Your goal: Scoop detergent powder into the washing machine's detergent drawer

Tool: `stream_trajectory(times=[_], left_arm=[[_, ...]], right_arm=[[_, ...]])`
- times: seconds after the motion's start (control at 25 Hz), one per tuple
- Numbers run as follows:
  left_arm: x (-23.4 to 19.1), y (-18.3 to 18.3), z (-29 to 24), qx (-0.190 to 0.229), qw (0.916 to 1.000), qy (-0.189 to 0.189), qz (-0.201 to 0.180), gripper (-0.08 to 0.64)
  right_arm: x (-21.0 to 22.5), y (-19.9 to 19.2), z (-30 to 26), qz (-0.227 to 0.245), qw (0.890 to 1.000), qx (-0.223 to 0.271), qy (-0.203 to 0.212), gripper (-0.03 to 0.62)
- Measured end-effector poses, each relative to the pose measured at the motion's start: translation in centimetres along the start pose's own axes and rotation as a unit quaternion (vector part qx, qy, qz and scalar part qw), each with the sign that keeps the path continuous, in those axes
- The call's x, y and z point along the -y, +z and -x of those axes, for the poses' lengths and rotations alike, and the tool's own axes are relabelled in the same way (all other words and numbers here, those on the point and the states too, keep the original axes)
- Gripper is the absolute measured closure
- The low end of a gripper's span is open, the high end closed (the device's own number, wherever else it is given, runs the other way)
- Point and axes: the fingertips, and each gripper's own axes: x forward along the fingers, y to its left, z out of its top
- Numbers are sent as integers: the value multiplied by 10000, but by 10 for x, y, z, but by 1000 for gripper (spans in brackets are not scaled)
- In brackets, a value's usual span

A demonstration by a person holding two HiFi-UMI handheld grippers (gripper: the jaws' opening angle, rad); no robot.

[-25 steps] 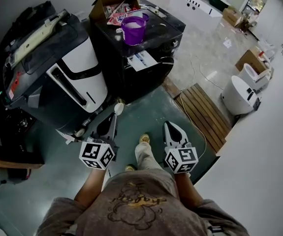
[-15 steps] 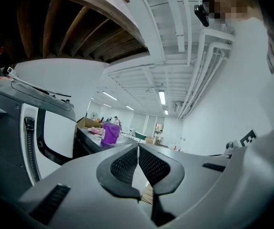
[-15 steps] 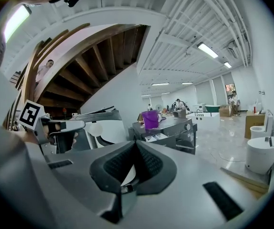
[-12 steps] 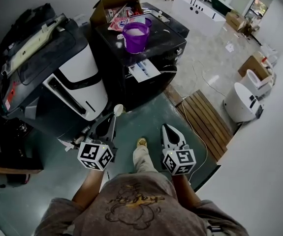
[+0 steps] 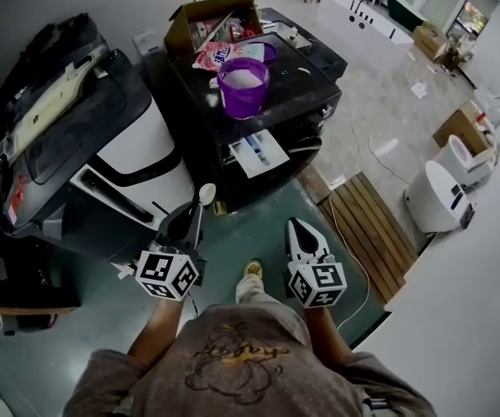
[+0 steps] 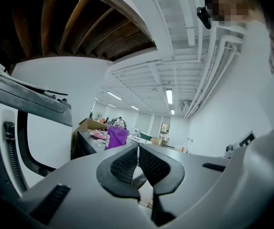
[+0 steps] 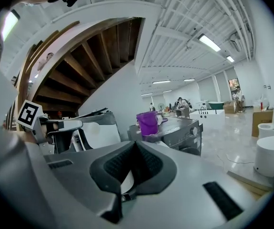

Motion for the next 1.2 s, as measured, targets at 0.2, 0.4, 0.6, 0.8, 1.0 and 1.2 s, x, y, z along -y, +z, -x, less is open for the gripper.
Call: stream_trajectory(times=[0.2,0.4,0.6,0.8,1.0,1.2], left_arm=[[-6,15,-47,62,9999,104,-8,536],[-13,22,-88,134,9996,251,-13,536],[-22,22,-114,180,9989,428,35,536],[-33,23,-135,170,9985,517,93,537],[-43,28,-155,217,9983,522,143,536],[-57,34,-178,250,9986,423,174,536]], right_arm=[[27,24,-42,25,9999,9,157,594],[53,40,-79,83,9994,-11,327,594],[71,47,-108,122,9987,-77,491,594],[82,53,-132,105,9983,-133,550,594],[90,56,-150,89,9982,-169,560,594],[97,70,-171,64,9992,-132,380,594]])
